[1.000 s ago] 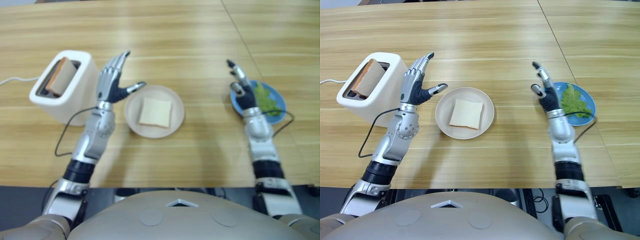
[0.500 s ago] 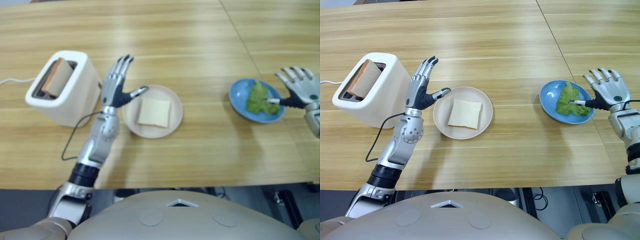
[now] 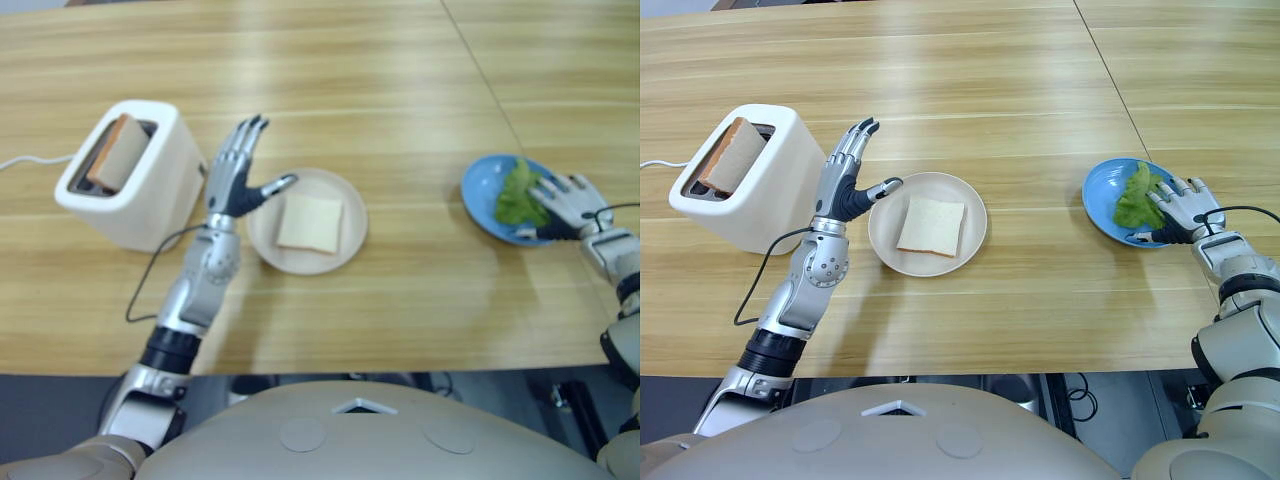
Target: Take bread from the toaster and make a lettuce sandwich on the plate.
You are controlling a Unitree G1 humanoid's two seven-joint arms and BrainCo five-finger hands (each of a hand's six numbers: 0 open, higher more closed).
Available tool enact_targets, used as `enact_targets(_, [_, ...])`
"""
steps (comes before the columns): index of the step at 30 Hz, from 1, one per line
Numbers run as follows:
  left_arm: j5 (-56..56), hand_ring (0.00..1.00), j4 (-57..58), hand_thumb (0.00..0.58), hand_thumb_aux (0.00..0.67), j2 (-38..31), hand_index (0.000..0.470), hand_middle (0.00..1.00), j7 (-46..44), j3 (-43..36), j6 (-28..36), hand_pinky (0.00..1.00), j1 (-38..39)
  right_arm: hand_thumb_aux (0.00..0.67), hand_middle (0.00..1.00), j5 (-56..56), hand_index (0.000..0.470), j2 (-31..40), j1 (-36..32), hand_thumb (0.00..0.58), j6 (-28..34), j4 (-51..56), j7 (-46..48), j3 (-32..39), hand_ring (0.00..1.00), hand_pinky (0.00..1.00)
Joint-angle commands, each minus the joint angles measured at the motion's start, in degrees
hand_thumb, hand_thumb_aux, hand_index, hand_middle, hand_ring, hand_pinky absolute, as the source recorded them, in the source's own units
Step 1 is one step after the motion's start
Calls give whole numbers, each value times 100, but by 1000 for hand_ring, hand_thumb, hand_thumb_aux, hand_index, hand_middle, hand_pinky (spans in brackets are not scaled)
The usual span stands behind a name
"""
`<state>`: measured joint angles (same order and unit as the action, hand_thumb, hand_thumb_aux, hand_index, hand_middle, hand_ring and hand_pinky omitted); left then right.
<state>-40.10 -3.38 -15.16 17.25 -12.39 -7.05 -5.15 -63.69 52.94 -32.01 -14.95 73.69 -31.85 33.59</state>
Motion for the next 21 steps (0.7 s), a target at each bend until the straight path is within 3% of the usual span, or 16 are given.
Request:
enact_targets(1, [16, 0, -8, 0, 0, -22, 0, 0, -81, 26, 24, 0, 79, 670, 4, 309, 460, -22, 11, 580, -106, 31, 86, -22, 4, 4])
enact_targets(2, [16, 0, -13, 0, 0, -22, 0, 0, -81, 31, 26, 0, 90, 670, 4, 372, 460, -15, 9, 580, -123, 7, 77, -30, 4, 4])
enact_targets(3, [8, 0, -14, 0, 0, -19, 0, 0, -77, 30, 29, 0, 100, 670, 475, 440, 460, -3, 5, 580, -149, -22, 56, -39, 475, 475])
enact_targets(4, [-2, 0, -15, 0, 0, -12, 0, 0, -72, 25, 32, 0, 109, 670, 639, 491, 460, 8, -5, 580, -178, -45, 49, -38, 639, 639])
enact_targets(5, [-3, 0, -12, 0, 0, -4, 0, 0, -74, 19, 33, 0, 115, 670, 639, 523, 460, 14, -16, 580, -197, -58, 54, -27, 639, 639])
enact_targets(6, [-12, 0, -4, 0, 0, 3, 0, 0, -71, 9, 33, 0, 118, 670, 827, 554, 460, 26, -24, 580, -222, -78, 42, -19, 827, 827])
enact_targets(7, [-20, 0, 1, 0, 0, 8, 0, 0, -70, 1, 32, 0, 120, 670, 827, 588, 460, 39, -25, 580, -249, -98, 33, -19, 827, 827])
enact_targets(8, [-20, 0, 5, 0, 0, 10, 0, 0, -73, -3, 29, 0, 121, 670, 1000, 622, 460, 51, -26, 580, -271, -119, 35, -13, 1000, 1000])
enact_targets(16, [16, 0, -11, 0, 0, 13, 0, 0, -64, 28, 4, 0, 149, 670, 1000, 930, 460, 343, 119, 580, -528, -729, -258, -202, 1000, 1000])
enact_targets(21, [330, 0, -90, 0, 0, 11, 0, 0, -35, 293, -90, 0, 195, 670, 1000, 1310, 460, 770, 777, 580, -560, -2547, -351, -770, 1000, 1000])
